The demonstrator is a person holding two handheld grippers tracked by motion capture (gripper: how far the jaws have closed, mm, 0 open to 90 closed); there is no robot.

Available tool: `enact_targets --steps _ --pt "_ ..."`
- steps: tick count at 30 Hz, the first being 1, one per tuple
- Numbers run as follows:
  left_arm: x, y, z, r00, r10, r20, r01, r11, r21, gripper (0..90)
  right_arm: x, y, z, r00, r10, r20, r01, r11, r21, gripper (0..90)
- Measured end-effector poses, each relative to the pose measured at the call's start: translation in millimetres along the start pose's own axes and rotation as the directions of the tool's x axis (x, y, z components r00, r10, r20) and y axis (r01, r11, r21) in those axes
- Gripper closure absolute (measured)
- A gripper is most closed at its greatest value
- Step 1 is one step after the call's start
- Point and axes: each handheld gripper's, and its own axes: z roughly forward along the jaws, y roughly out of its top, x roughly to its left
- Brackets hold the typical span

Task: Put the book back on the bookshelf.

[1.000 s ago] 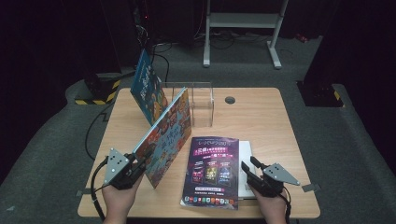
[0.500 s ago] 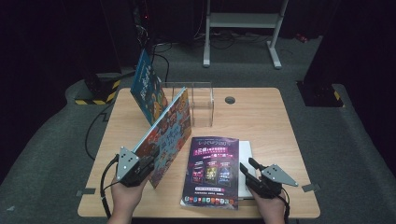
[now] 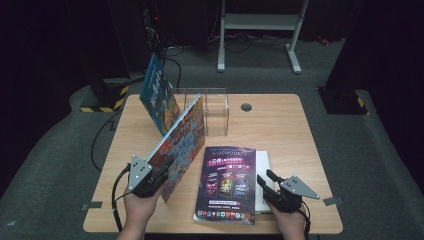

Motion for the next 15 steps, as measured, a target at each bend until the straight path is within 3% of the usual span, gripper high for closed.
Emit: enact_targets --steps 8,12,15 --pt "1.5 0.2 -0.3 0.9998 -0.005 0.018 0.005 0.9999 -0.016 79.0 -0.2 -0.8 1.3 1.0000 -0.001 0.003 0.001 1.000 0.007 55.8" --pt "0.2 -0.5 -0.4 0.9999 -0.012 0.004 0.012 0.9998 -0.019 79.8 -1.6 1.6 0.4 0.9995 -0.018 0.025 0.018 1.000 0.007 55.7" --pt "-0.7 -0.4 -0.3 0.9999 -0.011 -0.002 0.011 0.9997 -0.020 80.0 -4.8 4.1 2.4 0.9979 -0.051 0.040 0.050 0.998 0.036 55.6"
